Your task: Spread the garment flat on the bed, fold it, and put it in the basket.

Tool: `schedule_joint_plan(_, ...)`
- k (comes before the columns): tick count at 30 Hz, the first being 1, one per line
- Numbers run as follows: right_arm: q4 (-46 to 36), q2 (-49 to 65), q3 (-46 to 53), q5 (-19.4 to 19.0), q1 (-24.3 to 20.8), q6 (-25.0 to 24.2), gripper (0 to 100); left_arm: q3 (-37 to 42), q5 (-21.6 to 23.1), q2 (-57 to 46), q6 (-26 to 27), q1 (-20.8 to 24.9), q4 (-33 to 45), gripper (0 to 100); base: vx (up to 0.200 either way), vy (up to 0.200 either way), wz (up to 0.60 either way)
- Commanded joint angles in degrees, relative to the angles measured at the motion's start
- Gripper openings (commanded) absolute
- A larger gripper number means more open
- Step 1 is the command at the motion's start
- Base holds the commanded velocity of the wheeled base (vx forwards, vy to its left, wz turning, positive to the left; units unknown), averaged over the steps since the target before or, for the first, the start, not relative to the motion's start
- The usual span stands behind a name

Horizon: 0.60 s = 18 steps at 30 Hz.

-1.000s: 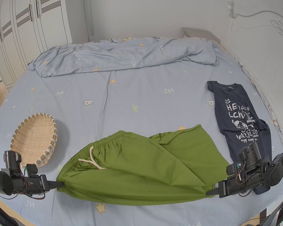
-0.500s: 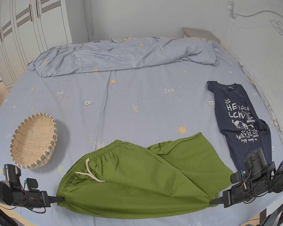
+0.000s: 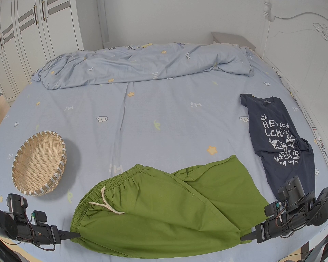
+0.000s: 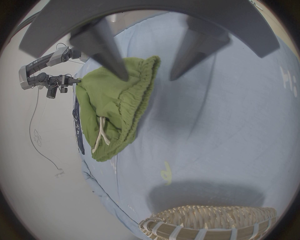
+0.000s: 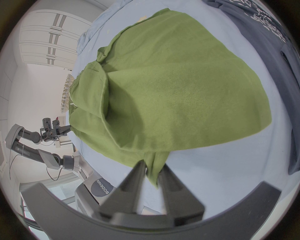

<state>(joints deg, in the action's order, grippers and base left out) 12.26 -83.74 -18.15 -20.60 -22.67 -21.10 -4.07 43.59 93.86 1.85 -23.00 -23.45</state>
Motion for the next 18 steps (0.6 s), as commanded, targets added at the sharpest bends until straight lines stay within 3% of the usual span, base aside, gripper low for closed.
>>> schedule_joint_plan(1, 0.66, -1.17, 0.13, -0.14, -0.09, 0.01, 100, -0.15, 0.18, 1.15, -0.01, 0.24, -0.01, 100, 0.000, 0.000, 0.00)
schedule_joint_plan(8, 0.57, 2.70, -0.31, -0.05, 1.05, -0.08, 100, -2.43, 0.35, -3.59, -0.27, -1.87, -0.45, 100, 0.000, 0.000, 0.00)
schedule_joint_plan(14, -2.95, 11.32, -3.38, 0.12, 2.99, 0.10, 100, -12.19, 0.09, -12.29, -3.52, 0.59, 3.15, 100, 0.000, 0.000, 0.00)
schedule_joint_plan(17, -6.38, 13.34, -5.40, 0.21, 4.22, 0.54, 100, -17.90, -0.09, -13.52, -6.42, 2.61, 7.28, 100, 0.000, 0.000, 0.00)
schedule_joint_plan(18, -9.19, 15.09, -7.07, 0.30, 5.45, 0.80, 100, -23.97, -0.26, -13.87, -8.36, 4.20, 12.12, 100, 0.000, 0.000, 0.00)
